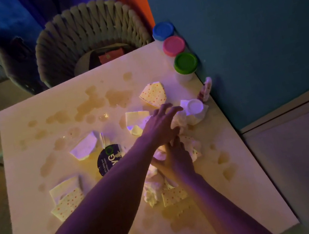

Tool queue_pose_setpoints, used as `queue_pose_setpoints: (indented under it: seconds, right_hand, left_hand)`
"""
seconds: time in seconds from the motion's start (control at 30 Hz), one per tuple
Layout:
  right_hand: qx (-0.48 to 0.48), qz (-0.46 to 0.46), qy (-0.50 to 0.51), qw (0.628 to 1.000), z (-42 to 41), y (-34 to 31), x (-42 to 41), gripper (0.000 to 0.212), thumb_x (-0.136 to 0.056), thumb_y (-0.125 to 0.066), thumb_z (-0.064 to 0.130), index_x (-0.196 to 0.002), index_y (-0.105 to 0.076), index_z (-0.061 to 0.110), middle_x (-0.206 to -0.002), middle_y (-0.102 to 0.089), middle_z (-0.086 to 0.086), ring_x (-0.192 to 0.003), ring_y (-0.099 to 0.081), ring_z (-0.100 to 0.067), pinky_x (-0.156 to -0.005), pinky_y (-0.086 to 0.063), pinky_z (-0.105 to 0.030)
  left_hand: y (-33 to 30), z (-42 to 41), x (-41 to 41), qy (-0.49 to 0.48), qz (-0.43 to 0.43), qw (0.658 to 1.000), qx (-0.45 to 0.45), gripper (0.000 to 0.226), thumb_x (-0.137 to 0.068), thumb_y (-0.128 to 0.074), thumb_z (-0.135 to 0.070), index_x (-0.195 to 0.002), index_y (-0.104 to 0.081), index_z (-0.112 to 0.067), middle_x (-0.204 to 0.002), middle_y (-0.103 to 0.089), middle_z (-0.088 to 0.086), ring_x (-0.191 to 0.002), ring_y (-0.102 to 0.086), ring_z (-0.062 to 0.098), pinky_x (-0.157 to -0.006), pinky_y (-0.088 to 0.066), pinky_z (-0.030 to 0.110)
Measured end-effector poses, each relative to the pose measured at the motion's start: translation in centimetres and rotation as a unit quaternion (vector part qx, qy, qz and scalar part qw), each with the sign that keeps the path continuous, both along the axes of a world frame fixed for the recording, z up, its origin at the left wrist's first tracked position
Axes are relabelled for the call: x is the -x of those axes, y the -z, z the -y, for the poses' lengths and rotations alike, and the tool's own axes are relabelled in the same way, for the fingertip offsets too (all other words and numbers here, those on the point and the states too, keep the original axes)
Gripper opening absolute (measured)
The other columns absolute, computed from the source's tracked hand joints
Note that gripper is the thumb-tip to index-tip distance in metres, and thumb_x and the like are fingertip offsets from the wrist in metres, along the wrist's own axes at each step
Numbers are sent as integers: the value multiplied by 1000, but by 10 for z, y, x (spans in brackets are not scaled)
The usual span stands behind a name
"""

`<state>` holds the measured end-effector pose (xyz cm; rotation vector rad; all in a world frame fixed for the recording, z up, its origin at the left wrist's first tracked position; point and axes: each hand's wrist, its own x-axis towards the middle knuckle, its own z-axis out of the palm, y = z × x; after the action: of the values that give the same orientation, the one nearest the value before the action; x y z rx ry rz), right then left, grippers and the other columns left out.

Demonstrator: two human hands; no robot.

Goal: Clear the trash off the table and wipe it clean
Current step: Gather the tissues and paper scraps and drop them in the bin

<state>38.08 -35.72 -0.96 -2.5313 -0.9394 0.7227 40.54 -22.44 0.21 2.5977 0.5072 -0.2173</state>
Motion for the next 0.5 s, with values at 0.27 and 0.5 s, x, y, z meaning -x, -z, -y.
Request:
queue_pose_setpoints:
  seconds: [0.27, 0.5]
  right_hand:
    - [-65, -1, -40, 997, 28, 18, 15, 77, -79, -46, 67, -138, -51, 19, -137, -53, -8, -125, -51, -32, -91, -50, -48]
    - [-58, 33, -35, 997, 36, 16, 12, 61, -79, -50, 56, -131, -52, 24, -126, -57, 1, -120, -52, -27, -87, -50, -46]
  left_hand:
    - [21, -8, -30, 125, -32, 992, -1, 76, -69, -84, -28, -137, -50, -29, -141, -44, 7, -117, -54, 32, -93, -49, 40]
    - [22, -7, -33, 104, 15, 994, 25, 65, -72, -76, -14, -132, -53, -23, -124, -50, 12, -108, -58, 36, -86, -54, 47]
